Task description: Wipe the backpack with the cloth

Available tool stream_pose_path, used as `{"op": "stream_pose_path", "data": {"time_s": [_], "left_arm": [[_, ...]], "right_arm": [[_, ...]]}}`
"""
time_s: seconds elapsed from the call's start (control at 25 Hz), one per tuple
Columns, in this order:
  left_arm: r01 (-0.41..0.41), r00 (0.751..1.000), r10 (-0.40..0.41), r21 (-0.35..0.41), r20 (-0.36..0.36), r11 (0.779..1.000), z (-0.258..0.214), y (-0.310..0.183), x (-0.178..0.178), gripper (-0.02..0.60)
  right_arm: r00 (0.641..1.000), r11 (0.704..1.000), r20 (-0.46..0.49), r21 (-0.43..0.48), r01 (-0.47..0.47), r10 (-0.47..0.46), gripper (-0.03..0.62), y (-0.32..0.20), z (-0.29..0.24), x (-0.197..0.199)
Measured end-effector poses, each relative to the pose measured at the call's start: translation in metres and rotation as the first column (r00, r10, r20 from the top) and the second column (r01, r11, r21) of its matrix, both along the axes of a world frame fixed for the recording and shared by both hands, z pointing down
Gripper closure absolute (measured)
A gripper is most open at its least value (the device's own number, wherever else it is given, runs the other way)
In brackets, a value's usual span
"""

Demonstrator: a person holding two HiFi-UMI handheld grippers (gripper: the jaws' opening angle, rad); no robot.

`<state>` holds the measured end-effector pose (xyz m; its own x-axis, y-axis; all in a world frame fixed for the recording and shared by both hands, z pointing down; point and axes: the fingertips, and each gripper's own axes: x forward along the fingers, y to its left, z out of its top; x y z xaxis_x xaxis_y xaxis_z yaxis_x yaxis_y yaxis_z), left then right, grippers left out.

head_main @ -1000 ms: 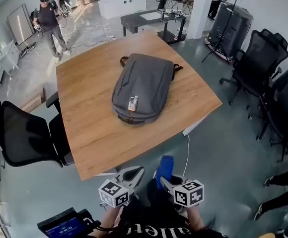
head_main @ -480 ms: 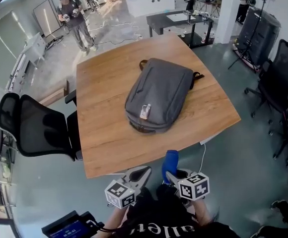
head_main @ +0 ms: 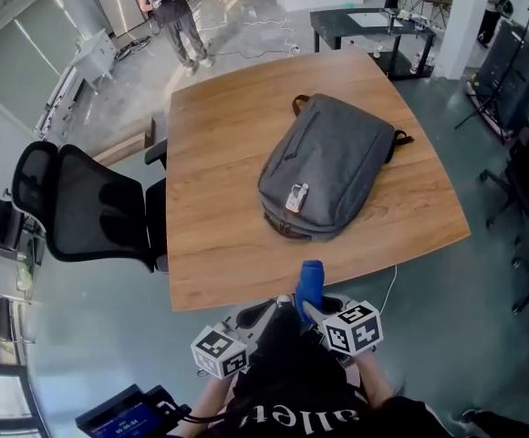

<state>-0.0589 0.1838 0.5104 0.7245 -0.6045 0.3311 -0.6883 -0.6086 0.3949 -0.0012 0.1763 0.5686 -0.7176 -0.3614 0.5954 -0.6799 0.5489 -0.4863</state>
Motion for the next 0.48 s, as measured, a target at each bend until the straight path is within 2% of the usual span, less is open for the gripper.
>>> {"op": "stream_pose_path", "data": {"time_s": [0.16,0.32,0.48], "left_arm": [[0.006,1.000,-0.006,-0.002,0.012,1.000,0.002,-0.024,-0.010,0.583],[-0.048,0.999,0.048,0.020,0.008,0.999,-0.003,-0.051,-0.011,0.583],[-0.088,0.996,0.086,0.032,0.039,0.996,-0.004,-0.078,-0.021,0.583]], "right_arm": [[0.999,0.999,-0.032,0.016,0.039,-0.038,0.516,-0.023,0.003,-0.015],[0.998,0.999,-0.047,0.017,0.040,-0.040,0.516,-0.048,0.002,-0.026],[0.998,0.999,-0.051,0.021,0.034,-0.032,0.516,-0.079,-0.001,-0.044]]}}
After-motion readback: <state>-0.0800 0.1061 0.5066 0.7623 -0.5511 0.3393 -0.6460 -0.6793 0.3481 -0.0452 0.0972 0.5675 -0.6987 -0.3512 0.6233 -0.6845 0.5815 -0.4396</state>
